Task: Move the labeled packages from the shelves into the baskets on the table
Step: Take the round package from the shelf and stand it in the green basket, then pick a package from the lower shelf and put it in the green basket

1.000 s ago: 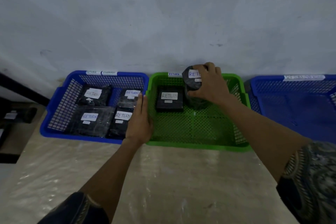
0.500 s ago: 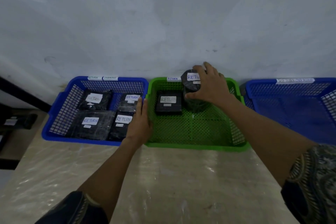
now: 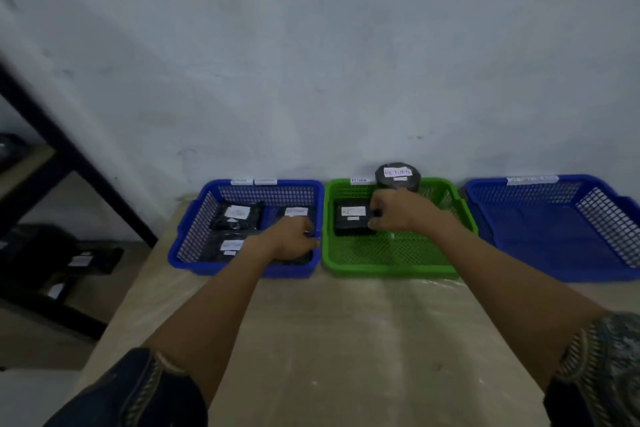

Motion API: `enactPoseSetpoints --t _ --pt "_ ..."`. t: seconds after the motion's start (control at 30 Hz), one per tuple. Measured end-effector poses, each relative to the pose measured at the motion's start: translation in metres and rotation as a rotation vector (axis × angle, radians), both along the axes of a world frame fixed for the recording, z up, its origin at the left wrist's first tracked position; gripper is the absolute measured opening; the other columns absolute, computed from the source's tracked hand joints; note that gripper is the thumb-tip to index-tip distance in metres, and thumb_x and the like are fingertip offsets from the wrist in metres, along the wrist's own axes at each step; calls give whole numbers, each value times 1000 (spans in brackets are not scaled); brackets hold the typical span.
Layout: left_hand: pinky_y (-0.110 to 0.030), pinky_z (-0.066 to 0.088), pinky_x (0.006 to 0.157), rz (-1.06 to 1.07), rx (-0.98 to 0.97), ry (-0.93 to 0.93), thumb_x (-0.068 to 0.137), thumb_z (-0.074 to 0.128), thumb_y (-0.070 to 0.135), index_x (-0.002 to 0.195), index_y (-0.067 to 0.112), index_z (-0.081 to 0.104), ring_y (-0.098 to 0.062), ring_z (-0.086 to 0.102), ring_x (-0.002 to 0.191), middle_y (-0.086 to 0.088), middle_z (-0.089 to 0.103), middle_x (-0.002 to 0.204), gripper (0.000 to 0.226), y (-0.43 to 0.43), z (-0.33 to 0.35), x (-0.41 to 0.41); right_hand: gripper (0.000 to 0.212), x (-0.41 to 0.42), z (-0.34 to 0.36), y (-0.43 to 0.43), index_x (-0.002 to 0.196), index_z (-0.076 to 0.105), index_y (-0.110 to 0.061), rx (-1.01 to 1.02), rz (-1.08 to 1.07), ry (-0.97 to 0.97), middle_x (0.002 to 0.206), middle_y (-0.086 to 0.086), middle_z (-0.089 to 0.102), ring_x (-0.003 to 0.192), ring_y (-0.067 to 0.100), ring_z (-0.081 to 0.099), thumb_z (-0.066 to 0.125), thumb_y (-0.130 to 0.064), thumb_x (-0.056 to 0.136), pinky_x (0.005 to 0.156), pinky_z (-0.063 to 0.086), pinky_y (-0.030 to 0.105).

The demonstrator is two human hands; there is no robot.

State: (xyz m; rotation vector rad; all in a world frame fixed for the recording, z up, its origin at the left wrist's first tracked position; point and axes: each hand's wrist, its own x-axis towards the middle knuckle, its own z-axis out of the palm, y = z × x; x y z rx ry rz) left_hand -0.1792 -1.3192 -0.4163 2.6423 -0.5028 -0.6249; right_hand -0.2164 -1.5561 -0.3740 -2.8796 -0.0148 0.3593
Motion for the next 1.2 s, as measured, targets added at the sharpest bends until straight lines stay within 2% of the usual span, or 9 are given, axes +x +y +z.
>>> enactPoseSetpoints --t 0.2,0.33,0.4,0.5,0.73,0.83,0.9,0.97,1.2 --pt "-36 48 93 -86 41 -20 91 62 33 125 7 58 -30 57 113 -13 61 122 43 82 23 -63 43 -74 23 98 120 59 -10 -57 57 184 116 9 61 104 26 60 66 -34 85 87 49 32" --pt "-29 43 92 -58 89 15 91 62 36 129 10 55 -26 55 116 -11 57 130 47 146 31 -105 40 -116 33 158 111 62 -7 -53 73 306 92 9 66 70 21 60 68 -35 83 72 54 32" --pt "-28 42 95 -13 78 7 91 62 36 135 10 51 -23 54 119 -9 54 134 52 177 40 -126 44 -130 39 184 113 61 -3 -69 82 328 100 13 68 67 21 59 67 -35 84 70 53 32" --pt "-28 43 95 67 52 6 91 62 38 134 12 50 -22 56 115 -8 56 130 52 222 49 -152 48 -151 52 222 118 59 -2 -87 114 295 111 17 67 73 22 59 66 -36 85 66 49 28" --pt "-25 46 90 225 20 -41 90 63 36 127 13 57 -19 61 106 -5 69 112 43 342 61 -223 49 -181 48 319 127 53 -15 -76 245 202 129 6 55 115 23 55 64 -41 87 91 43 29" --pt "-26 40 81 217 34 -85 91 61 33 103 18 65 -22 61 96 -9 66 95 19 399 68 -253 47 -199 43 369 126 51 -20 -38 283 183 129 5 53 113 23 53 63 -43 87 90 42 31" --pt "-31 39 91 279 3 -154 92 60 29 92 19 63 -26 61 99 -14 61 95 11 434 78 -271 45 -208 46 403 124 52 -21 -17 315 160 125 4 56 108 22 55 63 -43 86 88 44 31" --pt "-36 39 105 331 -34 -201 92 60 27 103 12 67 -26 56 117 -15 66 111 20 465 88 -285 44 -214 56 437 123 52 -20 -1 357 136 122 3 57 105 21 56 63 -41 87 85 45 30" --pt "-26 48 84 320 -46 -141 90 64 32 102 14 69 -17 63 105 -4 69 108 22 575 104 -288 35 -212 93 557 117 55 -15 35 430 68 109 3 56 85 17 52 63 -33 89 74 45 28"
